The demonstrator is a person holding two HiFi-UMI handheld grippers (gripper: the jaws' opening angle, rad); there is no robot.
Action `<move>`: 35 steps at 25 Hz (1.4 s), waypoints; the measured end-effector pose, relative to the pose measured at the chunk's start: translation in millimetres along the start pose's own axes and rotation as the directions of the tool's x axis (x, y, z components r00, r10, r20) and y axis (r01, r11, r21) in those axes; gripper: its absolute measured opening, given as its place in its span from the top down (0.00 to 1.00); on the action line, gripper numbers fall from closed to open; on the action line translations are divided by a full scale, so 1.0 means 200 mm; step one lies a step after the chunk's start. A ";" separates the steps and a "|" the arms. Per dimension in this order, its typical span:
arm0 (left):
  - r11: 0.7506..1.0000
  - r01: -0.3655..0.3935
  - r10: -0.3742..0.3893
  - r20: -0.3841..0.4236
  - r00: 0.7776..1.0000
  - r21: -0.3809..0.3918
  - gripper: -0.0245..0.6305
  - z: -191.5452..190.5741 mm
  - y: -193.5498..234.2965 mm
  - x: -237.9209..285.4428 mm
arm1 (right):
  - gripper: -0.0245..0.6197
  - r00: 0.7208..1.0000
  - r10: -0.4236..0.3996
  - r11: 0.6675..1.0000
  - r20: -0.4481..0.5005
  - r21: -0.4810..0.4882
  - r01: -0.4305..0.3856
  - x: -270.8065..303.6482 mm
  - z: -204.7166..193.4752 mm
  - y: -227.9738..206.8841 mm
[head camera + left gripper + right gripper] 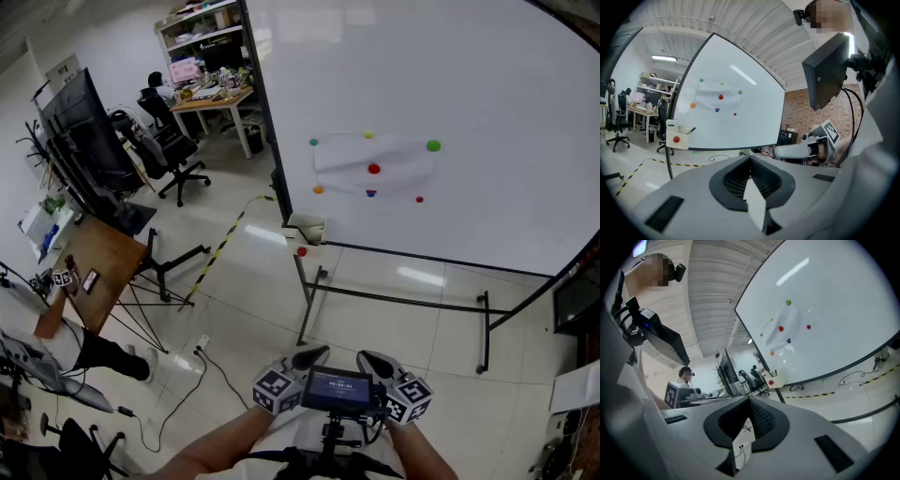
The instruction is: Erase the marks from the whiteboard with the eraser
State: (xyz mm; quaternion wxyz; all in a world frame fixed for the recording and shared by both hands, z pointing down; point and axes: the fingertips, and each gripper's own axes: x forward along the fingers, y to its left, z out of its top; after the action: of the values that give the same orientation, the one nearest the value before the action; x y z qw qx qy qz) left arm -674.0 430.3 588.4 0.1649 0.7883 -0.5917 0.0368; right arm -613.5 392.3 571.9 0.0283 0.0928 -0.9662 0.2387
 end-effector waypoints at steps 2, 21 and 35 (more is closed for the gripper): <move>1.000 -0.006 0.006 -0.015 1.000 0.006 0.92 0.00 0.03 0.02 | 0.94 1.000 -0.011 1.000 0.010 0.009 0.011 0.00 0.02 -0.04; 0.994 -0.071 0.065 -0.073 0.995 -0.085 0.92 -0.08 0.96 0.28 | 0.94 0.995 -0.068 0.996 -0.067 0.045 0.072 0.72 0.06 -0.44; 0.995 -0.031 0.028 -0.035 0.999 -0.097 0.92 0.14 1.61 0.37 | 0.94 0.989 -0.141 0.989 -0.042 0.040 0.142 1.31 0.25 -0.55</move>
State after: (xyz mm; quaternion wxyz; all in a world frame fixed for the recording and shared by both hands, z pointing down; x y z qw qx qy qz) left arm -960.4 274.3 650.4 0.2123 0.7697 -0.6016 0.0235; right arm -850.3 230.2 604.1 0.0620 0.1570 -0.9511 0.2587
